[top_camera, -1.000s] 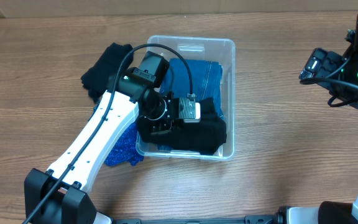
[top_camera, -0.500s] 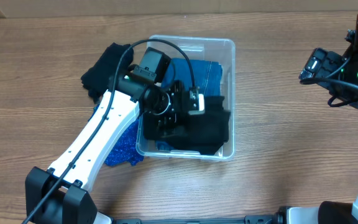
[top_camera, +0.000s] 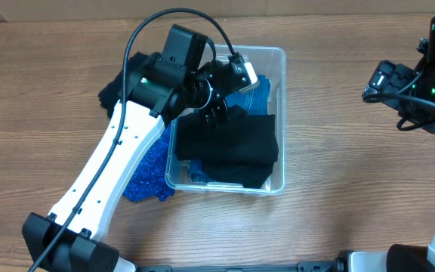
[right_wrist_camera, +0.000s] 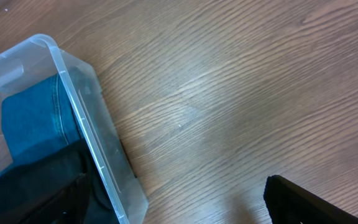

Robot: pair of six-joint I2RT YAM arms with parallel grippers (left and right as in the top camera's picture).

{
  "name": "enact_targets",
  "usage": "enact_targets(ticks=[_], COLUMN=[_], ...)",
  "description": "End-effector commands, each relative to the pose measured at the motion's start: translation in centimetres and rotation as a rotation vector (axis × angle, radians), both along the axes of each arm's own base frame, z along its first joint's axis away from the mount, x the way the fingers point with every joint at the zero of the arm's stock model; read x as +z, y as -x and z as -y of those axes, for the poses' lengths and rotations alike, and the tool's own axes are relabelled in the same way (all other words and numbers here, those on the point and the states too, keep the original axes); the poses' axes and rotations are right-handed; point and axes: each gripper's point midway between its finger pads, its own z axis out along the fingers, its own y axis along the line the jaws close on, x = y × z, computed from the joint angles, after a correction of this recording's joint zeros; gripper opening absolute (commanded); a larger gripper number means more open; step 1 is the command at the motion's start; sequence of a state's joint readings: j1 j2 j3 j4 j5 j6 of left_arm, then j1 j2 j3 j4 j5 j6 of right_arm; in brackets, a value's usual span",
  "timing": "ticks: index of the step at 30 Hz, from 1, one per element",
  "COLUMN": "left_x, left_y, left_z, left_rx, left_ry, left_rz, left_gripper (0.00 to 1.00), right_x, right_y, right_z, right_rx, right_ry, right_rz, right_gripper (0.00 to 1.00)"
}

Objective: Pack container
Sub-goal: 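Push the black pants down into the bin with the left gripper, release, then move the left gripper to the sparkly blue fabric and grasp it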

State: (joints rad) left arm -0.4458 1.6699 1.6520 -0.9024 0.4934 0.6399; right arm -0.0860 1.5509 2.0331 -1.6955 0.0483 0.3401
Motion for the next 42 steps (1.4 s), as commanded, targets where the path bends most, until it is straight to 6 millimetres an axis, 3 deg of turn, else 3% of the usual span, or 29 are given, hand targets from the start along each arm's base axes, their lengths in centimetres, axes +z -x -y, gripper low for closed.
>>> enact_targets(ticks=[1,3,5,15,17,20,25,27,29,30,32,33,34,37,42], left_x=[-2.6,-4.7,-7.1,-19.9,-21.4,-21.7,-19.0,-16.7,-13.0,-11.6,-6.9,-4.8,-2.8,2.3,6.1], left_y=[-0.1,-0.1,-0.2,4.4,5.2,5.7,4.3,3.3,2.0,1.6,0.4,0.0,-0.3,-0.7,1.2], left_z=[-0.1,-0.1,0.0,0.6,0.2,0.0,-0.7,-1.2,-1.7,-2.0,-3.1,-3.7,-4.5,-7.7,-14.0], left_rx=[0.101,0.141,0.193,0.175,0.181,0.186,0.212,0.231,0.264,0.277,0.329,0.353,0.376,0.467,0.596], left_ry=[-0.024,-0.046,-0.063,-0.269,-0.308,-0.325,-0.339,-0.338,-0.314,-0.301,-0.254,-0.232,-0.214,-0.166,-0.081], left_rz=[-0.144,-0.237,-0.339,-0.792,-0.851,-0.877,-0.757,-0.676,-0.570,-0.532,-0.419,-0.366,-0.314,-0.177,-0.186], left_gripper=[0.34,0.23,0.04,0.04,0.04,0.04,0.04,0.04,0.05,0.12,0.41,0.76,1.00,1.00,1.00], right_x=[0.5,0.5,0.5,0.5,0.5,0.5,0.5,0.5,0.5,0.5,0.5,0.5,0.5,0.5,0.5], right_y=[0.4,0.5,0.4,0.4,0.4,0.4,0.4,0.4,0.4,0.4,0.4,0.4,0.4,0.4,0.4], right_z=[0.0,0.0,0.0,0.0,0.0,0.0,0.0,0.0,0.0,0.0,0.0,0.0,0.0,0.0,0.0], right_rx=[-0.003,-0.003,-0.003,0.000,0.000,0.000,0.000,0.000,0.000,0.000,0.001,0.002,0.003,0.003,0.008], right_ry=[-0.003,-0.003,-0.003,-0.001,-0.002,-0.002,-0.002,-0.002,-0.001,-0.002,-0.001,-0.001,0.000,0.000,0.002], right_rz=[0.019,0.019,0.019,0.020,0.020,0.020,0.019,0.019,0.019,0.019,0.019,0.019,0.019,0.019,0.019], right_gripper=[0.93,0.94,0.93,0.93,0.94,0.94,0.94,0.94,0.94,0.94,0.94,0.94,0.94,0.94,0.94])
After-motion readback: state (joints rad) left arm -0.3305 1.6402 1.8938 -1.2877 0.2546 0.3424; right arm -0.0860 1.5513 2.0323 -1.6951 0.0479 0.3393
